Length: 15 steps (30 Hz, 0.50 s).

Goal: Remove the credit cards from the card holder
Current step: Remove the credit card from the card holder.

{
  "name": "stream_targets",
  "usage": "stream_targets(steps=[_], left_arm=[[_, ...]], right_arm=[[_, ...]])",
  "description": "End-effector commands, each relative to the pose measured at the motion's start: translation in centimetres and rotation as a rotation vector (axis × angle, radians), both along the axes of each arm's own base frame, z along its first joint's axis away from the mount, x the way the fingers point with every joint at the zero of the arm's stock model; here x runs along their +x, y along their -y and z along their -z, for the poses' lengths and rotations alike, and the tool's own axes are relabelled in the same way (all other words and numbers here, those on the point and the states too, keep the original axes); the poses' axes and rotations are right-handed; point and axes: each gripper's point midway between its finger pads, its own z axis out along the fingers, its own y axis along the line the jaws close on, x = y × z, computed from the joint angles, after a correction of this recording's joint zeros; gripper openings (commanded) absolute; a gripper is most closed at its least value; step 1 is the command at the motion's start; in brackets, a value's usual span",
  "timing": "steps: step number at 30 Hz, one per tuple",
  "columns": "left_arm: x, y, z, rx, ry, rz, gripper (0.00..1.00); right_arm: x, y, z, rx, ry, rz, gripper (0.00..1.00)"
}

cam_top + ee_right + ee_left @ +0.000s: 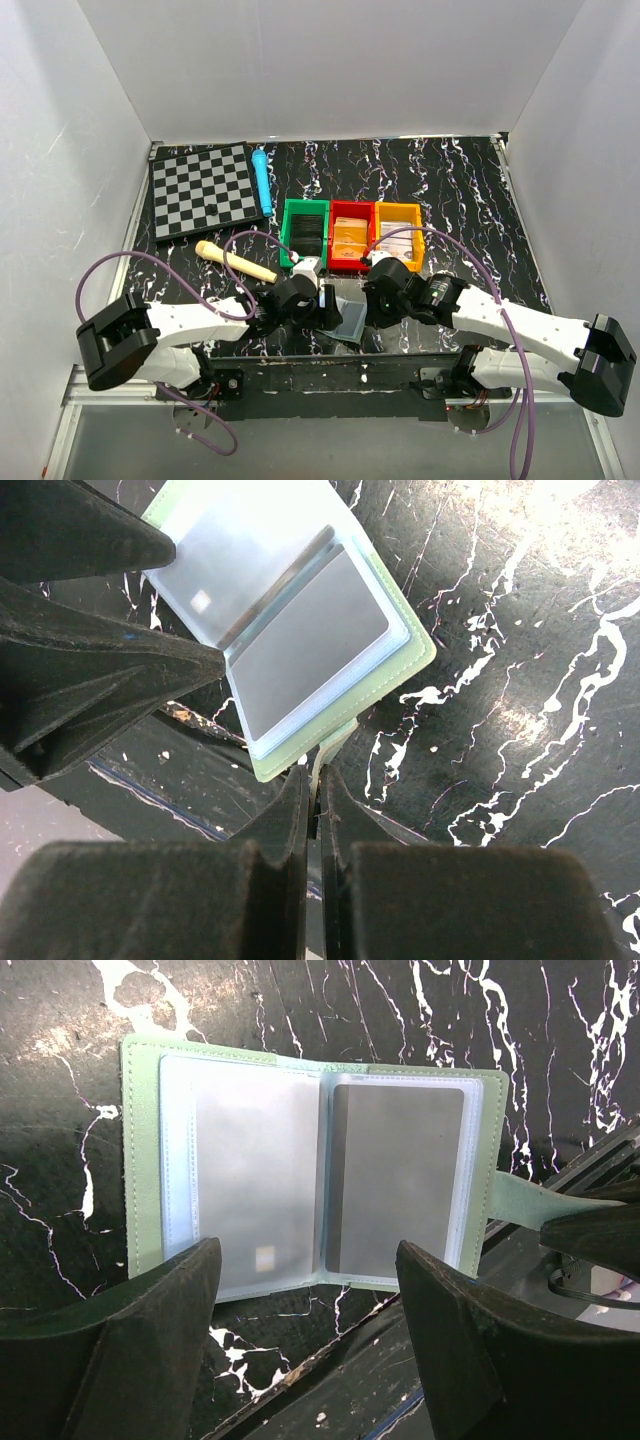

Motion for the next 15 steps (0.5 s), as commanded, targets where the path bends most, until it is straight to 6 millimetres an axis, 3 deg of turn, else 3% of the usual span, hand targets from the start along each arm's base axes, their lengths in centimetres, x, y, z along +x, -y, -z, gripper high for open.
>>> stream_targets(steps=[1, 11, 15], left_arm=[[-0.2, 0.1, 0.3, -0.003, -0.005, 0.012, 0.7], [-0.7, 0.6, 1.4, 0.027, -0.039, 0.048, 0.7], [-0.6, 1.6, 0.9, -0.007, -0.03, 0.077, 0.7]], right_arm=[[0.3, -0.5, -0.6, 0.033, 0.023, 0.006, 0.01], [0.3, -0.6, -0.6, 0.035, 0.02, 0.006, 0.01], [0.3, -0.6, -0.6, 0.038, 0.021, 0.005, 0.01]])
